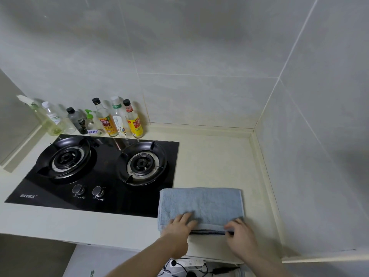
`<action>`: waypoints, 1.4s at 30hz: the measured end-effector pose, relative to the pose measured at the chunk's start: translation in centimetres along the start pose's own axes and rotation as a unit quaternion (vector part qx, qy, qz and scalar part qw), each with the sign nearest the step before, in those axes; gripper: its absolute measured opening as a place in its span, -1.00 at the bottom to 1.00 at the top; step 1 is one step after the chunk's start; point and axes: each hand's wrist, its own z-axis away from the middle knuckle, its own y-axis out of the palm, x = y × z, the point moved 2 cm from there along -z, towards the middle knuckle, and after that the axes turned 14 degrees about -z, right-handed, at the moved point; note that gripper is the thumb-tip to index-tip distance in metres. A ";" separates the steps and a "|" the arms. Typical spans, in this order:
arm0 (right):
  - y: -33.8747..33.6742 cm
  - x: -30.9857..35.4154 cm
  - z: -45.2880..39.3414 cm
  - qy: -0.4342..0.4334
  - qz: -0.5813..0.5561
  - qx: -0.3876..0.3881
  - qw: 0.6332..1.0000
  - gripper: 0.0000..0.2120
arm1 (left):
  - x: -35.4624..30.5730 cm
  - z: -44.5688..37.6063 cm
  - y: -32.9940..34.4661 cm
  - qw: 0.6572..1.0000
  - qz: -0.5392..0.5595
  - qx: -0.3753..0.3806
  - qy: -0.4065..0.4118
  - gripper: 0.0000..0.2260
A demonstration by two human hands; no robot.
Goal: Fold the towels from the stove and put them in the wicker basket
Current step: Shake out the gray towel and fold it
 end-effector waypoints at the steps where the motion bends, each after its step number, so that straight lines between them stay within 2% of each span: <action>1: 0.1 -0.1 -0.2 0.002 -0.007 -0.002 1.000 -0.87 | 0.0 -0.1 0.1 1.000 0.005 0.009 0.001 -0.16; 4: -0.1 -0.2 -0.5 0.001 -0.030 -0.018 0.999 -0.96 | -0.1 -0.1 0.8 0.998 0.001 0.057 0.012 -0.18; 6: -0.5 0.1 -0.7 0.014 -0.058 -0.042 0.997 -0.94 | -0.2 -0.2 0.8 0.998 -0.001 0.067 0.013 -0.19; 9: -1.6 0.6 -1.2 0.069 -0.094 -0.129 0.985 -0.68 | 0.0 -0.3 0.4 0.997 0.004 0.075 0.015 -0.22; 11: -2.2 0.4 -1.7 0.118 -0.120 -0.158 0.973 -0.49 | 0.1 -0.3 0.2 0.997 0.006 0.081 0.015 -0.23; 14: -2.8 0.3 -2.4 0.195 -0.239 -0.133 0.942 -0.26 | 0.1 -0.4 -0.1 0.996 0.010 0.088 0.011 -0.23; 16: -3.1 0.1 -2.9 0.226 -0.294 -0.119 0.921 -0.20 | 0.0 -0.6 -0.2 0.996 0.010 0.093 0.012 -0.25; 18: -3.3 -0.3 -3.3 0.265 -0.346 -0.103 0.894 -0.23 | 0.1 -0.6 -0.7 0.995 0.009 0.098 0.017 -0.28; 22: -3.9 -0.3 -3.5 0.305 -0.424 -0.012 0.853 -0.63 | 0.1 -0.3 -1.6 0.994 0.006 0.104 0.035 -0.32; 24: -4.9 0.2 -3.2 0.295 -0.424 -0.013 0.856 -0.74 | -0.1 -0.4 -1.5 0.994 0.013 0.098 0.050 -0.32; 26: -6.2 0.8 -2.9 0.266 -0.422 -0.060 0.865 -0.82 | -0.6 -0.7 -0.9 0.993 0.037 0.087 0.075 -0.34; 28: -7.6 2.1 -2.1 0.230 -0.415 -0.108 0.874 -0.87 | -1.0 -1.1 -0.2 0.991 0.102 0.044 0.079 -0.41; 31: -8.8 4.6 -0.9 0.165 -0.417 -0.112 0.887 -0.90 | -0.4 -1.1 0.2 0.985 0.162 -0.053 0.005 -0.50; 33: -8.5 6.0 -0.5 0.126 -0.402 -0.085 0.903 -0.81 | 0.8 -0.8 0.7 0.977 0.180 -0.088 -0.073 -0.49; 35: -7.6 7.6 -0.2 0.091 -0.396 -0.039 0.913 -0.72 | 2.0 -0.4 1.6 0.963 0.220 -0.086 -0.132 -0.47; 38: -5.1 10.2 0.5 0.043 -0.345 0.049 0.936 -0.62 | 3.2 -0.1 3.3 0.940 0.297 -0.069 -0.154 -0.44; 40: -3.0 11.6 1.0 0.028 -0.314 0.104 0.943 -0.59 | 3.7 0.1 4.1 0.911 0.375 -0.065 -0.158 -0.45; 42: -0.9 12.3 1.0 0.009 -0.273 0.128 0.954 -0.58 | 4.2 0.3 4.6 0.880 0.440 -0.061 -0.170 -0.49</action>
